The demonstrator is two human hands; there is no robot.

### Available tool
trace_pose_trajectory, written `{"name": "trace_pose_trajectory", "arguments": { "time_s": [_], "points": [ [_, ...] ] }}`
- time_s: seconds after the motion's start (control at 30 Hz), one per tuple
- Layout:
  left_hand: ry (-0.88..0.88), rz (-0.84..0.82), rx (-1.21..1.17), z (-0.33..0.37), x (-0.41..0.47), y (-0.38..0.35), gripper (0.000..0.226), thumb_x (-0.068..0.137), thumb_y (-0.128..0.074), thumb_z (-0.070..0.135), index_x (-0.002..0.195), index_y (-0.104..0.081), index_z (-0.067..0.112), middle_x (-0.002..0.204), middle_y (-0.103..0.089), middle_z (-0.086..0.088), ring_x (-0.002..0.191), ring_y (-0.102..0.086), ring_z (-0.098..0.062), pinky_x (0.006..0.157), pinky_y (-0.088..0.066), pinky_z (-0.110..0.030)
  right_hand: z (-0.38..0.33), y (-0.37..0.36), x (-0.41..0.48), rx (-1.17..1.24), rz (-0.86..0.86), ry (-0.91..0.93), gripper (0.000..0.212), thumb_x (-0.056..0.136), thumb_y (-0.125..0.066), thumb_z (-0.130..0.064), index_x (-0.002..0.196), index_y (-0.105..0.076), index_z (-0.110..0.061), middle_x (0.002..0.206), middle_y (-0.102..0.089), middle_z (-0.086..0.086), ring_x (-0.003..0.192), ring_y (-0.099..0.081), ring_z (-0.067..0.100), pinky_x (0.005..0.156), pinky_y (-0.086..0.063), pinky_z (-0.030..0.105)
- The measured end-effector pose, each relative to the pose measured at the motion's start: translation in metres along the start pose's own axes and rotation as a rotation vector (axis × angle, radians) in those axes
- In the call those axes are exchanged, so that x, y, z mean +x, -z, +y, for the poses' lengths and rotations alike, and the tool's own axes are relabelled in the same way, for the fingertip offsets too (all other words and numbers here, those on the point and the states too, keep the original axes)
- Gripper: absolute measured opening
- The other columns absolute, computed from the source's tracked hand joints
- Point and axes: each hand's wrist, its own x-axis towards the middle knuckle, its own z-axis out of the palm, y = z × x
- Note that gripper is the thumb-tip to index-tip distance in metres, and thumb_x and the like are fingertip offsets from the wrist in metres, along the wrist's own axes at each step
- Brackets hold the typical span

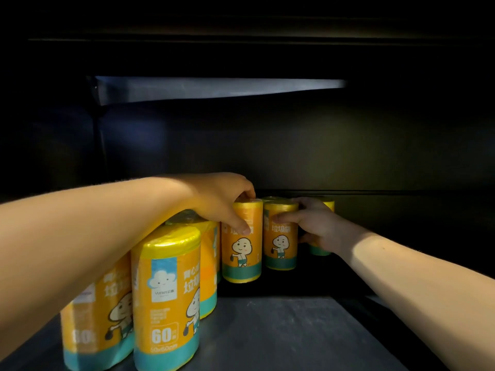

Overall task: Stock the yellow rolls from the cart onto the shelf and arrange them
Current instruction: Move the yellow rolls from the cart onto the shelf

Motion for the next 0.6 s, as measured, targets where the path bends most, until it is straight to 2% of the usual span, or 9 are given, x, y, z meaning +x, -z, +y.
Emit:
{"name": "trace_pose_trajectory", "arguments": {
  "time_s": [0.1,0.17,0.3,0.5,0.6],
  "points": [
    [0.011,-0.006,-0.004,0.001,0.002,0.000,0.072,0.070,-0.083,0.048,0.132,-0.051,0.029,0.122,-0.053,0.011,0.107,-0.056,-0.011,0.089,-0.054,-0.028,-0.001,-0.001,0.002,-0.012,-0.002,-0.002,0.067,0.072,-0.085,-0.012,0.129,-0.051,-0.024,0.096,-0.063,-0.001,0.085,-0.062,0.017,0.069,-0.055,0.040],
    [0.019,-0.014,0.003,0.002,0.003,-0.002,0.073,0.068,-0.085,0.046,0.130,-0.051,0.030,0.118,-0.052,0.013,0.105,-0.055,-0.010,0.085,-0.052,-0.024,0.000,-0.002,0.004,-0.008,0.001,0.000,0.066,0.072,-0.085,-0.012,0.128,-0.051,-0.025,0.096,-0.064,-0.001,0.087,-0.063,0.018,0.076,-0.057,0.044],
    [0.018,-0.038,0.005,0.002,0.008,-0.004,0.072,0.065,-0.088,0.043,0.126,-0.052,0.029,0.116,-0.052,0.012,0.101,-0.053,-0.009,0.072,-0.047,-0.017,0.005,-0.004,0.008,-0.025,0.009,0.019,0.071,0.071,-0.086,-0.013,0.131,-0.051,-0.024,0.111,-0.067,0.004,0.100,-0.066,0.024,0.086,-0.057,0.050],
    [0.032,-0.047,-0.010,0.002,0.008,-0.005,0.072,0.062,-0.089,0.044,0.122,-0.052,0.031,0.117,-0.052,0.011,0.100,-0.054,-0.010,0.073,-0.048,-0.021,0.009,-0.006,0.012,-0.073,-0.006,0.056,0.074,0.070,-0.087,-0.019,0.133,-0.050,-0.025,0.115,-0.067,0.004,0.102,-0.066,0.024,0.087,-0.057,0.050],
    [0.033,-0.053,-0.006,0.003,0.007,-0.005,0.071,0.061,-0.090,0.044,0.120,-0.052,0.031,0.116,-0.052,0.011,0.098,-0.054,-0.009,0.072,-0.048,-0.021,0.011,-0.005,0.010,-0.120,-0.018,0.077,0.077,0.072,-0.087,-0.021,0.137,-0.046,-0.024,0.118,-0.065,0.003,0.102,-0.066,0.021,0.085,-0.058,0.045]
  ]
}}
